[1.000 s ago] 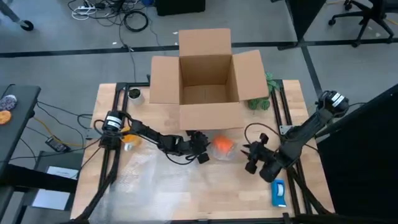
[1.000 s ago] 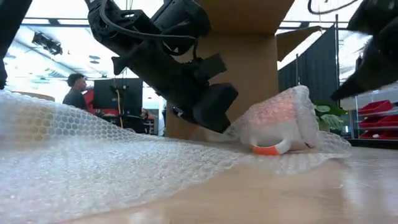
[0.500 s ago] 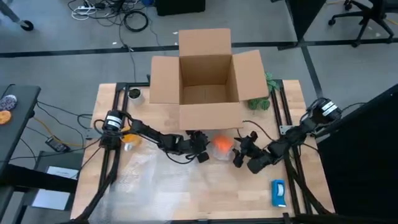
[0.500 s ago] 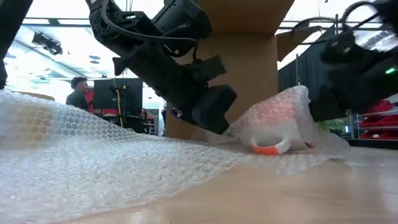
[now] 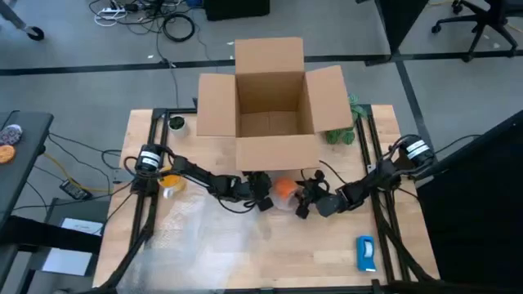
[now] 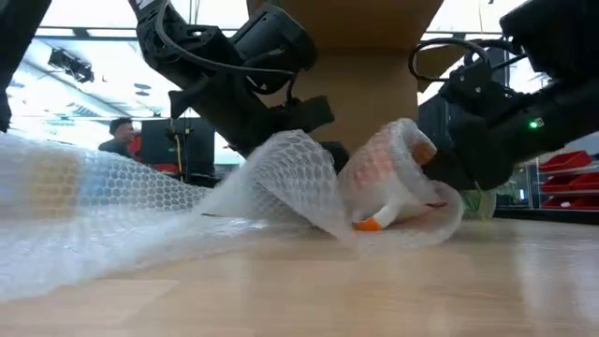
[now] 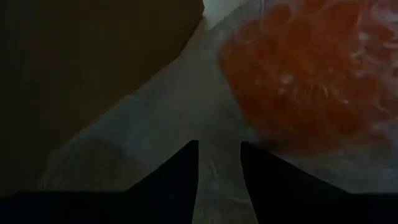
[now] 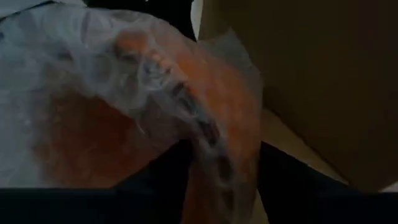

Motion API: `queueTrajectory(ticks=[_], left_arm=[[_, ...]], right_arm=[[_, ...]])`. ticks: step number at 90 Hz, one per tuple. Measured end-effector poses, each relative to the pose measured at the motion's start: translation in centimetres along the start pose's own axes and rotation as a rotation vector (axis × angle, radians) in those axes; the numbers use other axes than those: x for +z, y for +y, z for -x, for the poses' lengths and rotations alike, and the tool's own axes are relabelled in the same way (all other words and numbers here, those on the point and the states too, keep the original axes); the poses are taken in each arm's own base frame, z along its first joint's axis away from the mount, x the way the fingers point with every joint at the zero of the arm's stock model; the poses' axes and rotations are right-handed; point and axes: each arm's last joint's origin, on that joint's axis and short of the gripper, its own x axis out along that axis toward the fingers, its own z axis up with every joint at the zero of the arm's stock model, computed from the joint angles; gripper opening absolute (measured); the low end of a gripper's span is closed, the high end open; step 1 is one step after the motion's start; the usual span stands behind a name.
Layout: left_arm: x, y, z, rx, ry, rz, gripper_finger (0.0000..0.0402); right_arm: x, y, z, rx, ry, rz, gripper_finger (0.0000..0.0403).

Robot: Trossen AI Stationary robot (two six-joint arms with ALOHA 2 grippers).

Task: Wrap mug
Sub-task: Wrap the orange mug with the bubble wrap

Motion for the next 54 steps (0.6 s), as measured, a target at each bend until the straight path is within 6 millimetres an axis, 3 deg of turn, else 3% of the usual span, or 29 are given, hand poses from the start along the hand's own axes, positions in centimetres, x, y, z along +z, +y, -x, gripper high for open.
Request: queueTrajectory(ticks=[18, 33, 54], left_arm=[[-0.7, 0.1, 0.1, -0.007, 0.014, -0.005, 0.0108], [-1.0, 0.2, 0.4, 0.002, 0.061, -0.083, 0.0108], [0.2, 0.1, 3.0, -0.009, 0.069, -0.178, 0.0108]], right_arm=[[1.8, 0.5, 0.0, 0.01, -0.03, 0.076, 0.0014], [3.3, 0.6, 1.1, 0.039, 0.009, 0.178, 0.0013], [7.1, 0.5, 3.4, 0.058, 0.102, 0.328, 0.0005]])
